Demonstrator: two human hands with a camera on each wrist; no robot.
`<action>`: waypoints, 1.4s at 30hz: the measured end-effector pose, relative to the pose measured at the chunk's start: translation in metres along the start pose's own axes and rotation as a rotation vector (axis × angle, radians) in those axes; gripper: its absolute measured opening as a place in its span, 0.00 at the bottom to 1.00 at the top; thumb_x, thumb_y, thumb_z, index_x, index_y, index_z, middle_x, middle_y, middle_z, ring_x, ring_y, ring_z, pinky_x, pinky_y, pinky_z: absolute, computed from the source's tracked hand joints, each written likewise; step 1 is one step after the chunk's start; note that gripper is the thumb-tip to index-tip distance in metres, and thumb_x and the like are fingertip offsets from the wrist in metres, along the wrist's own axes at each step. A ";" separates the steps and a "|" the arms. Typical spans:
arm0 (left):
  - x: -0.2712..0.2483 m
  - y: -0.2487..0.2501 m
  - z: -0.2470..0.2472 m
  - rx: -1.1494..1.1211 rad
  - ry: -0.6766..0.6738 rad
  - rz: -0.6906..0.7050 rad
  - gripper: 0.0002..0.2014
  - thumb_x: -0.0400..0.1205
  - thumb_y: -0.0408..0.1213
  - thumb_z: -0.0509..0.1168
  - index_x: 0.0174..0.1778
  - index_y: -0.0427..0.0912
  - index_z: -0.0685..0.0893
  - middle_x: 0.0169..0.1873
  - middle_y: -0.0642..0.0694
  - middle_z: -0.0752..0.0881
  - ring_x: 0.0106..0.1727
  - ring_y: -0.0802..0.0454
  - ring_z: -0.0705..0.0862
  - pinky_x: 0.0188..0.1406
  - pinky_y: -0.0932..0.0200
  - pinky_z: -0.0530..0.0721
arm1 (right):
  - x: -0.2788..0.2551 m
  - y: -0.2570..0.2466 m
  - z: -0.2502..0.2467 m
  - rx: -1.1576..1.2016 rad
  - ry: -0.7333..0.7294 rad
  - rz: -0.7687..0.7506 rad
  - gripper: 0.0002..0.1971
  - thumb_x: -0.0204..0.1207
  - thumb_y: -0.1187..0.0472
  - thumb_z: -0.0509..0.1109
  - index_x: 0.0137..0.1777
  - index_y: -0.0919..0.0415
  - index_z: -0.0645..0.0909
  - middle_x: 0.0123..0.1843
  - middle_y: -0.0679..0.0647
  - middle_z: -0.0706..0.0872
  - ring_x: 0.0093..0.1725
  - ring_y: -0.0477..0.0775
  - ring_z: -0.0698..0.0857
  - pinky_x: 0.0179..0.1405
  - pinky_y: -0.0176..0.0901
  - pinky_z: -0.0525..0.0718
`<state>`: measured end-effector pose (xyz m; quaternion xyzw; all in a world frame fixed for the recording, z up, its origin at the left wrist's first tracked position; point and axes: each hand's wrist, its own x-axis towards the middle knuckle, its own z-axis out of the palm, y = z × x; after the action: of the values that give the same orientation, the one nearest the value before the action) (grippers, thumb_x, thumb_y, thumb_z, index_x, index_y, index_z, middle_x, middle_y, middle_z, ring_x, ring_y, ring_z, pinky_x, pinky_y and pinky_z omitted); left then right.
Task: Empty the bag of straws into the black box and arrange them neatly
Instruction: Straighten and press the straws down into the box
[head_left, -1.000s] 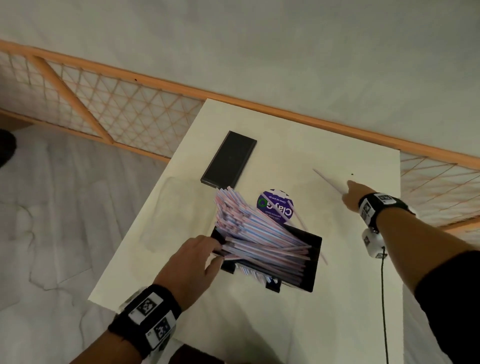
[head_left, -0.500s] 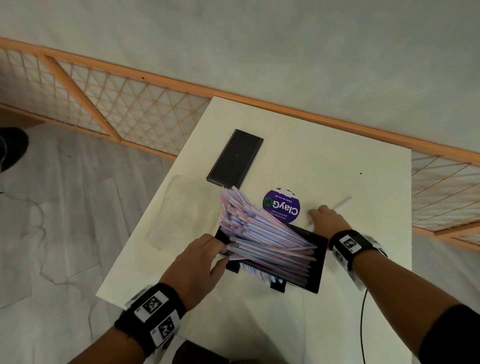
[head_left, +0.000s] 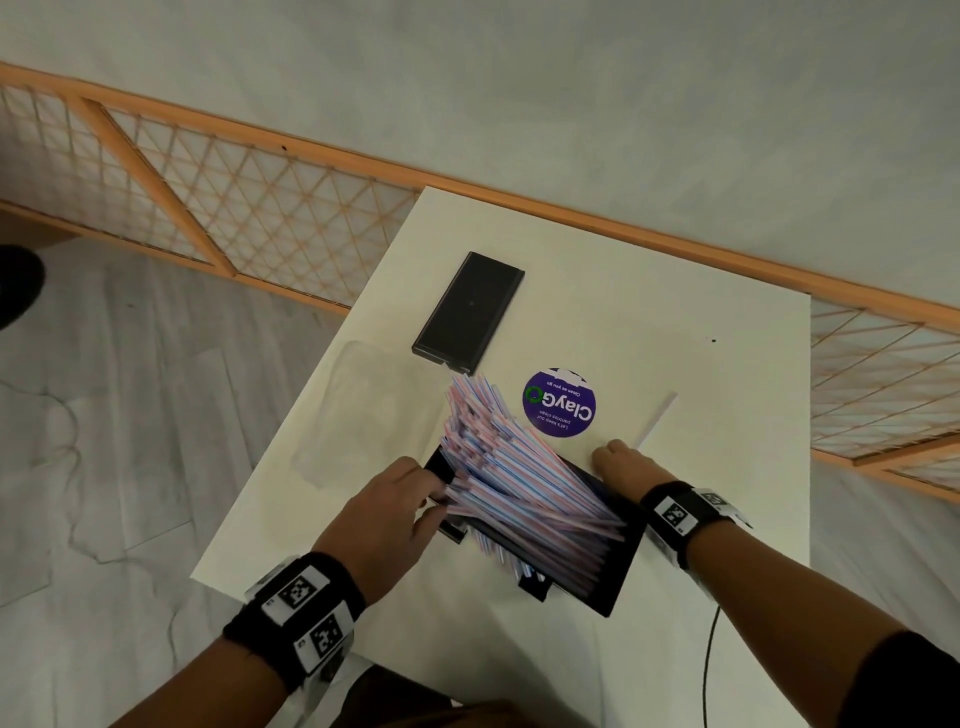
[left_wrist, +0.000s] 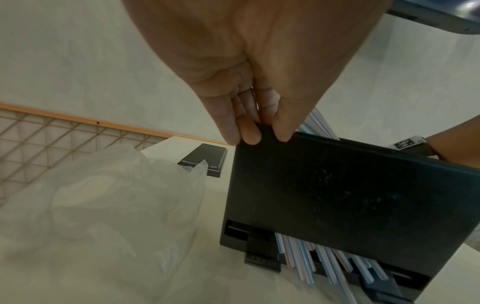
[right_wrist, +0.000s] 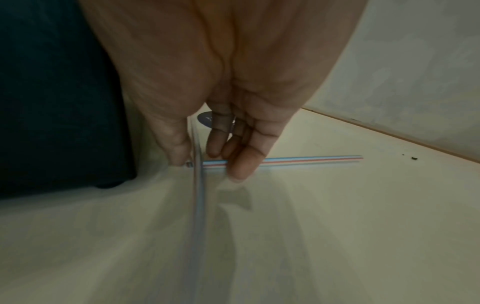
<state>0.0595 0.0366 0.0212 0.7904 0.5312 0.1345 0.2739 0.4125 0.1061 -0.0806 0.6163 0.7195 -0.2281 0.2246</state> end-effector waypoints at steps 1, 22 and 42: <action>-0.001 0.000 0.000 -0.001 0.003 0.003 0.03 0.85 0.43 0.68 0.53 0.53 0.82 0.48 0.59 0.75 0.44 0.60 0.80 0.43 0.57 0.84 | 0.001 0.000 0.001 -0.004 -0.018 -0.010 0.13 0.88 0.57 0.60 0.67 0.64 0.74 0.64 0.63 0.75 0.60 0.67 0.84 0.61 0.57 0.82; -0.004 0.002 -0.002 -0.030 -0.002 -0.017 0.03 0.85 0.43 0.69 0.51 0.53 0.81 0.47 0.60 0.75 0.44 0.62 0.80 0.42 0.63 0.82 | -0.053 0.032 -0.008 0.431 0.116 0.119 0.09 0.84 0.55 0.61 0.53 0.56 0.63 0.40 0.55 0.82 0.37 0.61 0.82 0.36 0.49 0.76; -0.006 0.013 -0.008 -0.023 -0.068 -0.086 0.02 0.87 0.45 0.66 0.51 0.53 0.80 0.48 0.60 0.74 0.45 0.62 0.81 0.46 0.61 0.83 | 0.006 0.026 -0.005 0.301 0.054 0.384 0.16 0.79 0.53 0.58 0.63 0.60 0.67 0.48 0.58 0.86 0.46 0.65 0.87 0.45 0.52 0.81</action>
<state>0.0625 0.0296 0.0359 0.7678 0.5535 0.1016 0.3063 0.4373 0.1169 -0.0819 0.7741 0.5529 -0.2695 0.1499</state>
